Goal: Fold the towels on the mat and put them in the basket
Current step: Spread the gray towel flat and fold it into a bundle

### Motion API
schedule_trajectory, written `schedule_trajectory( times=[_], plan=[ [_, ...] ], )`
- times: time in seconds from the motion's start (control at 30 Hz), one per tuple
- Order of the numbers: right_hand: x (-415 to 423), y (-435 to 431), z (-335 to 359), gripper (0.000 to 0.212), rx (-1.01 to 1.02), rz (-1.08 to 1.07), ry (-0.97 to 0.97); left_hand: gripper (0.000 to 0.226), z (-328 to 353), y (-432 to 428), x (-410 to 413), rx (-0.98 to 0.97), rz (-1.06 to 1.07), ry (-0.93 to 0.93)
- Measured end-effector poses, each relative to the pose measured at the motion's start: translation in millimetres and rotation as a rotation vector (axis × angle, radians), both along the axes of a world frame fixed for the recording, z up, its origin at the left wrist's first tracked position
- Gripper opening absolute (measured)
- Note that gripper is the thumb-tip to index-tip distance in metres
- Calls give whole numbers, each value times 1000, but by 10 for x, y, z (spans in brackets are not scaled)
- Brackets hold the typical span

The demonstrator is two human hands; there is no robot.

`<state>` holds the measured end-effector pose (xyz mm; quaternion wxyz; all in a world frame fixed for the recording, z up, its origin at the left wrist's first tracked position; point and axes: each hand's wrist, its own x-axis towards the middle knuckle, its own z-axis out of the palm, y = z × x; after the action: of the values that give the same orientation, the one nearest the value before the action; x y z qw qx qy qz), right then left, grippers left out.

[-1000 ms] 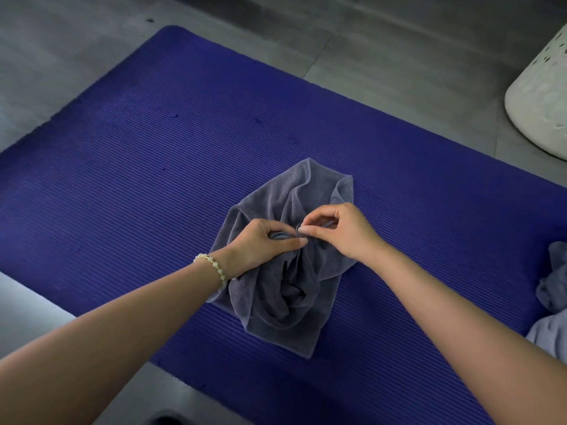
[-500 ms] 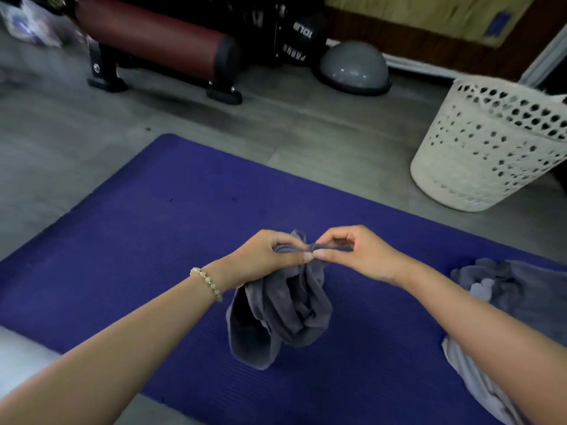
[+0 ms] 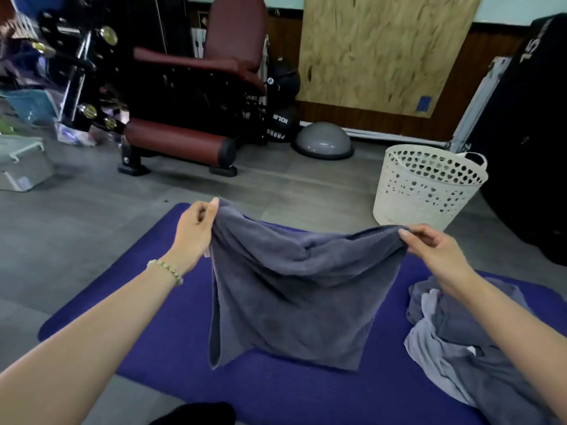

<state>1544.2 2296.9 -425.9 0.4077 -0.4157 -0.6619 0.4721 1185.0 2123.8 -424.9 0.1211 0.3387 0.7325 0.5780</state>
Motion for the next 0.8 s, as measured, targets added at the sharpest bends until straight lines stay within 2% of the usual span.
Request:
schedule_trajectory(
  times=[0.03, 0.13, 0.17, 0.2, 0.3, 0.33, 0.43, 0.53, 0.6, 0.63, 0.73, 0.8],
  plan=[
    [122, -39, 27, 13, -30, -35, 51, 36, 32, -62, -15, 19, 43, 2],
    [379, -161, 111, 62, -60, -55, 111, 32, 111, -216, -22, 80, 92, -2],
    [421, -180, 119, 67, -56, -70, 126, 32, 152, -248, -1, 96, 85, 13],
    [442, -206, 134, 63, -46, -88, 142, 33, 193, -272, 27, 107, 75, 36],
    [415, -286, 210, 16, -27, -157, 196, 34, 317, -305, 108, 120, 48, 102],
    [408, -294, 224, 10, -21, -167, 195, 33, 349, -317, 111, 118, 49, 131],
    [398, -376, 270, 18, -16, -118, 135, 31, 404, -365, 47, 130, 82, 176],
    [423, -396, 237, 57, -25, -93, 131, 31, 385, -415, -55, 55, 4, 140],
    [434, -359, 187, 65, -48, -95, 167, 33, 327, -439, -99, -23, -121, 121],
    [425, -341, 167, 58, -68, -102, 160, 34, 290, -453, -108, -69, -179, 97],
    [399, -240, 65, 14, -151, -137, 132, 40, 164, -454, -114, -252, -281, -52],
    [370, -127, -44, 14, -188, -177, 102, 44, 96, -374, -124, -273, -320, -223]
  ],
)
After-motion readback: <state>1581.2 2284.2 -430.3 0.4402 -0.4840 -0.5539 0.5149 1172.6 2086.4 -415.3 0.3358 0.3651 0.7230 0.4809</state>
